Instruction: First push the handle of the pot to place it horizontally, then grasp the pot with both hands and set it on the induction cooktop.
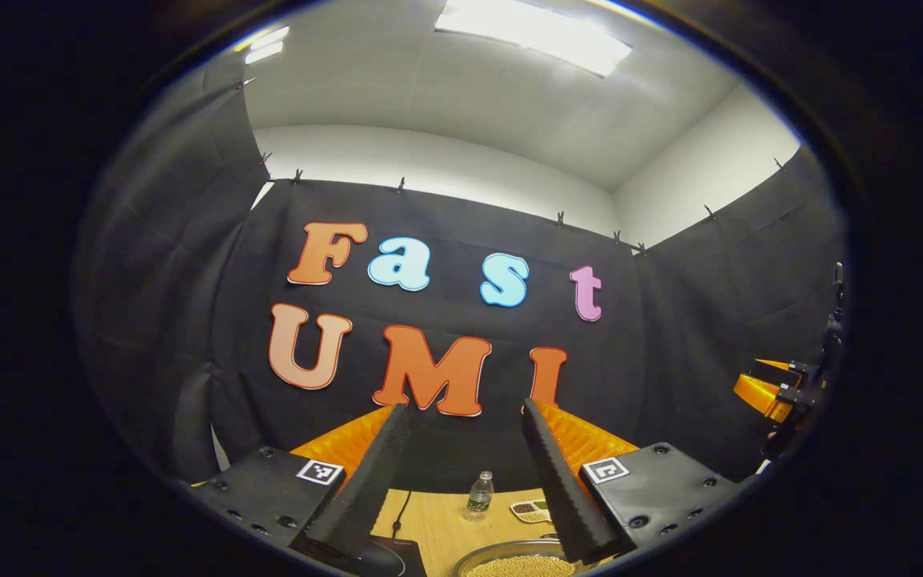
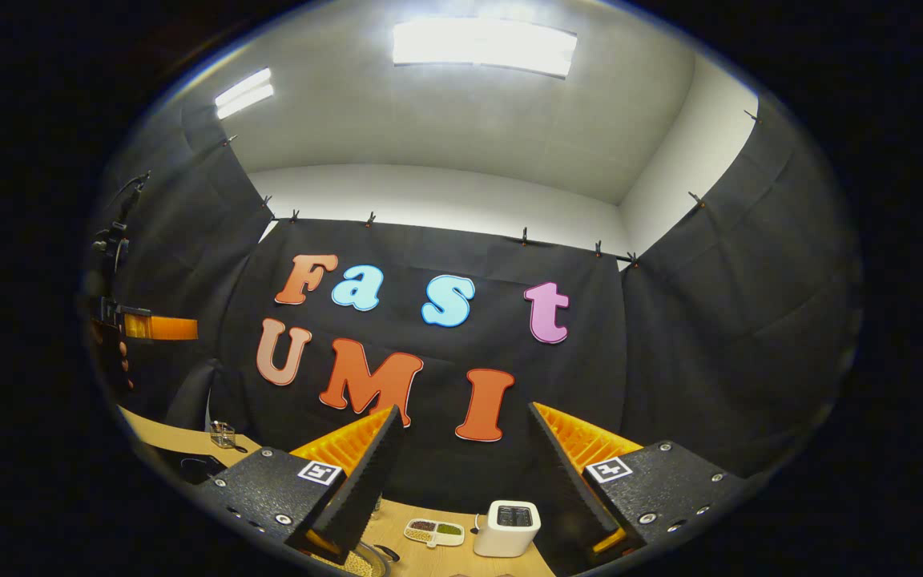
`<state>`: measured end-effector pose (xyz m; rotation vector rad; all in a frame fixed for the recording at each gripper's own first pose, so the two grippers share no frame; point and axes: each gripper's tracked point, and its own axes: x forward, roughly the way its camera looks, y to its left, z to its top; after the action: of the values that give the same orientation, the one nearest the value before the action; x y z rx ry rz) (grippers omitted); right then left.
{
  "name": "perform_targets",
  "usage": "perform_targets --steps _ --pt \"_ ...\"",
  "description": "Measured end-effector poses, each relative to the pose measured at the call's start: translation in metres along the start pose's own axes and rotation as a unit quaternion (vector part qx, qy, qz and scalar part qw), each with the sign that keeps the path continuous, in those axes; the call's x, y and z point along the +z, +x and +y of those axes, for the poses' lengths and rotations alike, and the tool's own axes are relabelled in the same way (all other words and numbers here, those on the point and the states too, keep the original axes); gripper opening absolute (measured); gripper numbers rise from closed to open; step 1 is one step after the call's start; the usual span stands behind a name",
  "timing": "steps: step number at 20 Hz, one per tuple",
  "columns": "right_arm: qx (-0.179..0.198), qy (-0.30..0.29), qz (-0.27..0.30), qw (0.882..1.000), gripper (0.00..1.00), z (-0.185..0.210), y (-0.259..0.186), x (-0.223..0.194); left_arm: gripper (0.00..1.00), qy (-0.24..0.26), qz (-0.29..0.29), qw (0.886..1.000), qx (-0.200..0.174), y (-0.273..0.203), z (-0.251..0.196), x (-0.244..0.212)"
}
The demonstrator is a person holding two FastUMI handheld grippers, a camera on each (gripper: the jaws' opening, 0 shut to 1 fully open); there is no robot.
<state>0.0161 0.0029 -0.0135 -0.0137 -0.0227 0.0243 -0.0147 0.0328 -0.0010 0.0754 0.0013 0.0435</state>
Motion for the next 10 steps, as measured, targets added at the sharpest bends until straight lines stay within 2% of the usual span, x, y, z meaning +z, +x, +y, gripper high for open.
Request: perform_targets --steps 1,2,3,4,5,6,7,8,9,10 --pt "0.0 0.001 0.001 1.0 0.95 0.0 -0.001 -0.002 0.9 -0.002 0.017 1.0 -0.006 0.002 -0.002 -0.01" --pt "0.0 0.002 0.002 1.0 0.95 0.0 -0.002 -0.005 0.79 -0.005 0.036 0.999 -0.011 0.003 -0.003 -0.023" --pt "0.0 0.002 0.004 1.0 0.95 0.0 -0.002 -0.009 0.72 -0.008 0.057 0.998 -0.012 0.005 -0.002 -0.035" --pt "0.0 0.002 0.007 1.0 0.95 -0.001 -0.002 -0.013 0.52 -0.01 0.08 0.997 -0.013 0.006 -0.003 -0.048" --pt "0.0 0.003 0.011 1.0 0.95 -0.002 -0.002 -0.017 0.42 -0.013 0.104 0.994 -0.018 0.005 -0.005 -0.063" --pt "0.001 0.005 0.015 1.0 0.95 -0.001 -0.003 -0.021 0.19 -0.019 0.13 0.991 -0.032 0.007 -0.012 -0.077" --pt "0.001 0.006 0.019 1.0 0.95 -0.001 -0.003 -0.025 0.18 -0.023 0.154 0.987 -0.042 0.006 -0.019 -0.092" --pt "0.001 0.006 0.024 1.0 0.95 -0.002 -0.003 -0.029 0.2 -0.016 0.175 0.984 -0.041 0.006 -0.017 -0.107" --pt "0.0 0.005 0.027 1.0 0.95 -0.004 -0.003 -0.032 0.14 -0.014 0.2 0.979 -0.044 0.005 -0.023 -0.122" --pt "0.0 0.003 0.03 1.0 0.95 -0.004 -0.004 -0.035 0.14 -0.019 0.223 0.973 -0.06 -0.002 -0.032 -0.136"
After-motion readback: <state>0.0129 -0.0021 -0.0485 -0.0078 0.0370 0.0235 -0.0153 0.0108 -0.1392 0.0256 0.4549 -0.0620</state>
